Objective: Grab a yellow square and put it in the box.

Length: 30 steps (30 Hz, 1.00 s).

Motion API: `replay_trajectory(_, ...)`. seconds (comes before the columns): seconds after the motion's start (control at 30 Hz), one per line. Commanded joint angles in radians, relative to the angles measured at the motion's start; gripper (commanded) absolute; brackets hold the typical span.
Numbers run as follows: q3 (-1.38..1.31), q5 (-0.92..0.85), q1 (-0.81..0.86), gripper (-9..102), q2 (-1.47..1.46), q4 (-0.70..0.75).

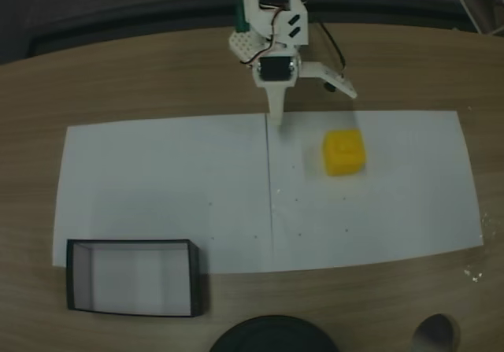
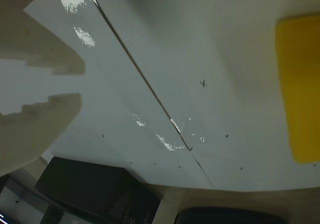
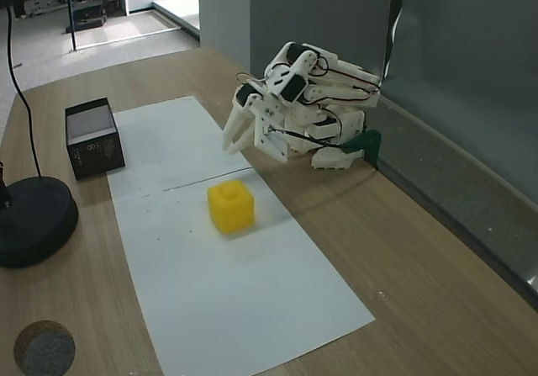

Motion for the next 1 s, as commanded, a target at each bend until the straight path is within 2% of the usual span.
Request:
replay_trajectory(0.0, -0.117, 0.0, 0.026, 5, 0.014, -0.081)
replay_trajectory(0.2, -0.267, -0.272, 0.018, 27, -0.003, -0.075)
replay_trajectory(0.4, -0.476, -0.242, -0.034, 27, -0.067, -0.02)
replay_trajectory(0.63, -0.824, -0.236, -0.15, 28, -0.563, 0.169)
replay_trajectory(0.9, -1.292, -0.215, -0.345, 37, -1.183, 0.561)
replay_trajectory(0.97, -1.331, -0.187, -0.377, 38, -1.285, 0.568)
